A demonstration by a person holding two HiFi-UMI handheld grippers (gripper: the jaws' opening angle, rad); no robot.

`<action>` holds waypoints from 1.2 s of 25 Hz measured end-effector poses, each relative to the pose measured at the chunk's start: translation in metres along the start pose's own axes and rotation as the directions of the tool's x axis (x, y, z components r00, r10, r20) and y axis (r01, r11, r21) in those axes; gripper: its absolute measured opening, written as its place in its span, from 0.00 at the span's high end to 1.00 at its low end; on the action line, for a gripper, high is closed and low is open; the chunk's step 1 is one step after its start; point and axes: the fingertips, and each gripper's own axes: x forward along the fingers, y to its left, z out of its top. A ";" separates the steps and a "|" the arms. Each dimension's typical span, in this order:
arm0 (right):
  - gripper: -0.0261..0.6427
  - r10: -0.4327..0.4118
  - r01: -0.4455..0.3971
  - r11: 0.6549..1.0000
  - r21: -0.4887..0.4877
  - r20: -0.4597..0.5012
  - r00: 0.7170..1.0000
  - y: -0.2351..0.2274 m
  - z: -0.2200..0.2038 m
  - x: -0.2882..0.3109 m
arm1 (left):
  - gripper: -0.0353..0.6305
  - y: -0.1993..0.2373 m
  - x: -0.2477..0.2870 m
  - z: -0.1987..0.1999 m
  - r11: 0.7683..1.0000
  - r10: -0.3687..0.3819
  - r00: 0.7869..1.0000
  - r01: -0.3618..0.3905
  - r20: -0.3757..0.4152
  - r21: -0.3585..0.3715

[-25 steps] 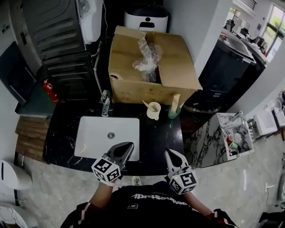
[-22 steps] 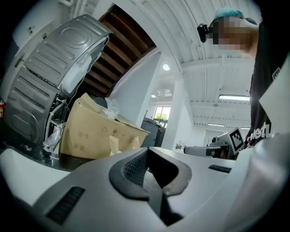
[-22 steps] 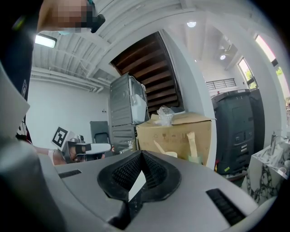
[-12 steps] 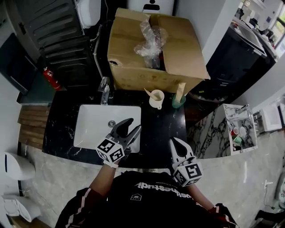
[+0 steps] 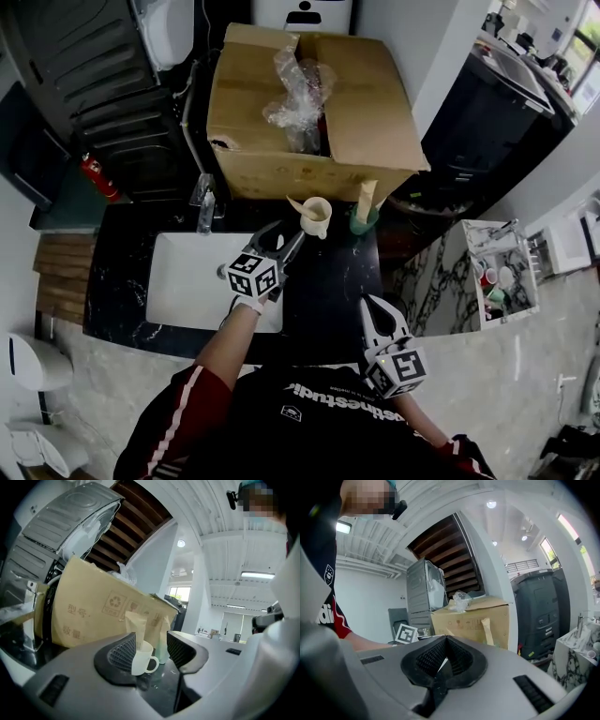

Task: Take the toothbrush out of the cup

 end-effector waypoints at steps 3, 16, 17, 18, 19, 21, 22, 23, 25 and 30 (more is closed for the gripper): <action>0.91 -0.007 0.007 1.000 0.007 -0.009 1.000 -0.006 0.001 -0.001 | 0.65 0.014 0.026 -0.011 0.999 0.033 0.999 -0.033 -0.019 -0.014; 0.91 -0.086 0.086 0.996 0.011 -0.023 0.996 -0.046 -0.001 -0.018 | 0.88 0.031 0.072 -0.015 0.996 0.084 0.995 -0.083 -0.046 0.008; 0.91 -0.084 0.084 0.996 0.013 -0.022 0.996 -0.047 -0.001 -0.018 | 0.88 0.030 0.072 -0.015 0.996 0.086 0.995 -0.086 -0.045 0.012; 0.91 -0.082 0.082 0.997 0.014 -0.022 0.996 -0.047 -0.002 -0.018 | 0.88 0.031 0.072 -0.014 0.996 0.089 0.995 -0.089 -0.045 0.017; 0.91 -0.079 0.079 0.997 0.016 -0.022 0.997 -0.047 -0.002 -0.018 | 0.89 0.031 0.072 -0.013 0.995 0.093 0.995 -0.093 -0.044 0.021; 0.91 -0.074 0.074 0.997 0.020 -0.023 0.997 -0.047 -0.002 -0.018 | 0.89 0.031 0.071 -0.010 0.995 0.100 0.994 -0.098 -0.039 0.031; 0.91 -0.071 0.072 0.997 0.023 -0.022 0.997 -0.047 -0.002 -0.018 | 0.89 0.030 0.070 -0.008 0.994 0.099 0.994 -0.098 -0.035 0.041; 0.91 -0.068 0.069 0.997 0.026 -0.020 0.997 -0.048 -0.001 -0.017 | 0.89 0.029 0.069 -0.005 0.994 0.096 0.995 -0.094 -0.031 0.057; 0.91 -0.066 0.066 0.997 0.030 -0.010 0.998 -0.050 -0.001 -0.016 | 0.89 0.021 0.066 0.004 0.991 0.080 0.997 -0.077 -0.023 0.107; 0.91 -0.037 0.037 0.999 0.031 0.008 0.999 -0.046 0.004 -0.007 | 0.89 -0.006 0.052 0.050 0.975 0.015 0.999 -0.021 0.031 0.220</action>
